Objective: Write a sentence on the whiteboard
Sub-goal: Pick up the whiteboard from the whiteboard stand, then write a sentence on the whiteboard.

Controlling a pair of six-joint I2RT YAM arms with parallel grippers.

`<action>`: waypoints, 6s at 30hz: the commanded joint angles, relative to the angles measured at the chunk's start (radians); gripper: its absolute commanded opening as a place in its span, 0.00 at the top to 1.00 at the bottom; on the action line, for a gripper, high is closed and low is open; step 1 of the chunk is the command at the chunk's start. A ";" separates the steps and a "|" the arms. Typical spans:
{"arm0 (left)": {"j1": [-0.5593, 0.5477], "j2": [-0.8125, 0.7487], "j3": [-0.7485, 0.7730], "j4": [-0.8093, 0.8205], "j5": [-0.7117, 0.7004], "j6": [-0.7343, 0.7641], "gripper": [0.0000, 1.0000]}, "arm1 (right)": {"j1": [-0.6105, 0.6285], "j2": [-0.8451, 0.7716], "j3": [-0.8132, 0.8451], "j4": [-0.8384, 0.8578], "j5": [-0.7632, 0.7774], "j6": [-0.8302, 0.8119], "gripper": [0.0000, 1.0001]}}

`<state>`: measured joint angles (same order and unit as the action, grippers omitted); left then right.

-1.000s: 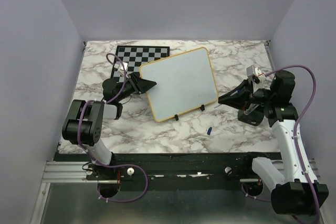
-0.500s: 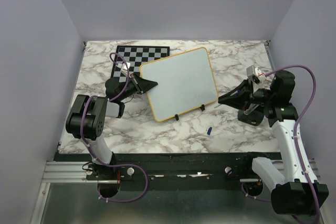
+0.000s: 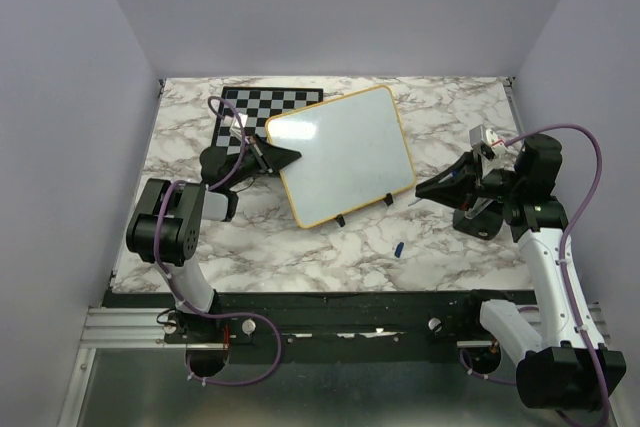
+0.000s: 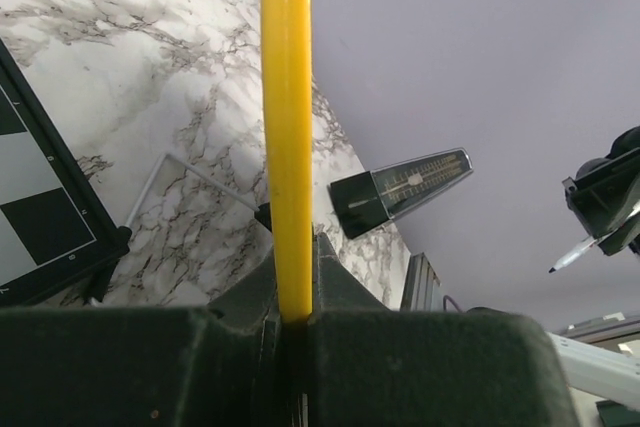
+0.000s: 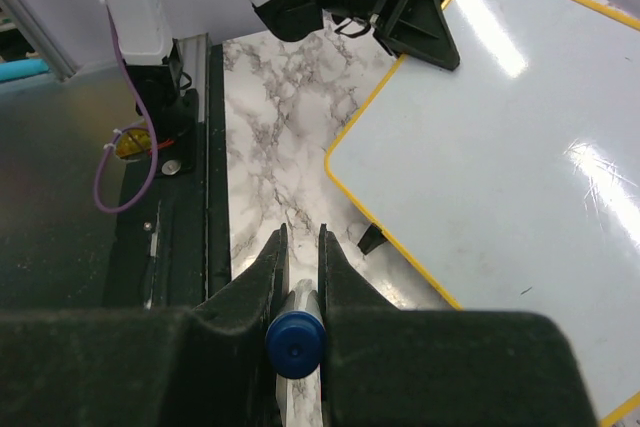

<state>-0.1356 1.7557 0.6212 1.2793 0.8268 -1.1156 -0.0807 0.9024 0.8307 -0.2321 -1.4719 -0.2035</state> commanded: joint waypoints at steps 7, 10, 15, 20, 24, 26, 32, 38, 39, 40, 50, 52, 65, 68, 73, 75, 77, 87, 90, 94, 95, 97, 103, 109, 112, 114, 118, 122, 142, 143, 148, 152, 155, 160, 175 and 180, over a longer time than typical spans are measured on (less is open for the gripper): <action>0.001 -0.148 0.101 0.092 -0.031 -0.060 1.00 | -0.004 -0.011 -0.004 -0.016 -0.064 -0.022 0.99; 0.001 -0.165 0.114 0.058 -0.032 -0.043 1.00 | -0.004 -0.014 -0.002 -0.018 -0.062 -0.022 1.00; -0.001 -0.219 0.117 0.074 -0.087 -0.088 1.00 | -0.004 -0.013 0.053 -0.032 -0.041 -0.004 0.99; -0.060 -0.358 0.081 -0.007 -0.159 -0.113 1.00 | -0.002 0.065 0.350 -0.410 0.033 -0.192 0.99; -0.165 -0.473 0.026 -0.089 -0.261 -0.095 1.00 | 0.009 0.133 0.606 -0.610 0.111 -0.247 1.00; -0.217 -0.534 0.011 -0.168 -0.348 -0.082 1.00 | 0.041 0.141 0.691 -0.632 0.165 -0.226 0.99; -0.438 -0.663 0.026 -0.381 -0.598 -0.112 1.00 | 0.156 0.170 0.901 -0.677 0.341 -0.169 0.99; -0.640 -0.716 0.110 -0.615 -0.846 -0.124 1.00 | 0.272 0.187 1.001 -0.687 0.487 -0.117 0.99; -0.662 -0.719 0.117 -0.621 -0.868 -0.122 1.00 | 0.280 0.185 0.996 -0.684 0.496 -0.116 0.99; -0.680 -0.726 0.120 -0.633 -0.918 -0.125 1.00 | 0.291 0.181 0.990 -0.681 0.511 -0.119 0.99; -0.762 -0.716 0.078 -0.485 -0.965 -0.177 1.00 | 0.409 0.176 0.918 -0.675 0.576 -0.136 0.99; -0.762 -0.694 0.087 -0.462 -0.951 -0.170 1.00 | 0.439 0.184 0.901 -0.652 0.599 -0.125 1.00; -0.742 -0.707 0.081 -0.408 -0.948 -0.223 1.00 | 0.578 0.334 1.016 -0.529 0.731 -0.063 0.99; -0.736 -0.702 0.092 -0.413 -0.925 -0.234 1.00 | 0.614 0.363 1.032 -0.503 0.798 -0.048 0.99; -0.714 -0.711 0.109 -0.469 -0.908 -0.265 1.00 | 0.636 0.409 1.087 -0.477 0.875 -0.025 1.00; -0.710 -0.707 0.109 -0.457 -0.902 -0.280 1.00 | 0.644 0.420 1.111 -0.469 0.913 -0.025 0.99; -0.702 -0.697 0.100 -0.433 -0.902 -0.315 1.00 | 0.653 0.428 1.108 -0.449 0.998 0.006 0.99; -0.690 -0.671 0.123 -0.448 -0.868 -0.329 1.00 | 0.679 0.432 1.090 -0.431 1.041 0.003 0.99; -0.690 -0.679 0.123 -0.463 -0.864 -0.319 1.00 | 0.679 0.420 1.108 -0.476 0.969 -0.069 0.99; -0.688 -0.703 0.094 -0.448 -0.859 -0.322 1.00 | 0.679 0.403 1.119 -0.547 0.915 -0.155 1.00; -0.690 -0.706 0.088 -0.440 -0.858 -0.320 1.00 | 0.679 0.400 1.119 -0.550 0.900 -0.166 1.00; -0.690 -0.714 0.083 -0.443 -0.851 -0.316 1.00 | 0.679 0.401 1.119 -0.555 0.891 -0.166 0.99; -0.688 -0.720 0.078 -0.439 -0.848 -0.305 1.00 | 0.677 0.424 1.125 -0.535 0.883 -0.132 0.99; -0.690 -0.728 0.072 -0.449 -0.858 -0.294 1.00 | 0.676 0.448 1.163 -0.526 0.907 -0.105 0.99; -0.690 -0.725 0.072 -0.449 -0.858 -0.296 1.00 | 0.674 0.449 1.164 -0.526 0.907 -0.103 0.99; -0.688 -0.725 0.069 -0.448 -0.858 -0.303 1.00 | 0.674 0.451 1.160 -0.526 0.909 -0.105 1.00; -0.688 -0.725 0.069 -0.448 -0.862 -0.303 1.00 | 0.673 0.444 1.157 -0.527 0.906 -0.106 1.00; -0.688 -0.722 0.072 -0.451 -0.864 -0.302 1.00 | 0.671 0.444 1.154 -0.529 0.904 -0.111 0.99; -0.690 -0.725 0.066 -0.442 -0.865 -0.305 1.00 | 0.670 0.446 1.150 -0.546 0.878 -0.132 1.00; -0.690 -0.722 0.066 -0.440 -0.864 -0.305 1.00 | 0.670 0.444 1.151 -0.546 0.875 -0.134 1.00; -0.690 -0.716 0.058 -0.400 -0.854 -0.303 1.00 | 0.670 0.444 1.145 -0.553 0.863 -0.140 0.99; -0.690 -0.708 0.051 -0.361 -0.841 -0.293 1.00 | 0.670 0.446 1.141 -0.559 0.855 -0.157 0.99; -0.690 -0.713 0.045 -0.353 -0.842 -0.280 1.00 | 0.670 0.448 1.144 -0.567 0.846 -0.181 0.99; -0.688 -0.714 0.048 -0.344 -0.835 -0.274 1.00 | 0.662 0.455 1.194 -0.585 0.842 -0.214 1.00; -0.685 -0.693 0.051 -0.291 -0.793 -0.259 1.00 | 0.659 0.457 1.199 -0.613 0.756 -0.214 0.99; -0.685 -0.685 0.054 -0.278 -0.779 -0.256 1.00 | 0.661 0.464 1.186 -0.610 0.784 -0.231 0.99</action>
<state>-0.8257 1.0843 0.6468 0.7521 0.0242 -1.3392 0.5823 1.3548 2.0022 -0.8146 -0.6868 -0.4133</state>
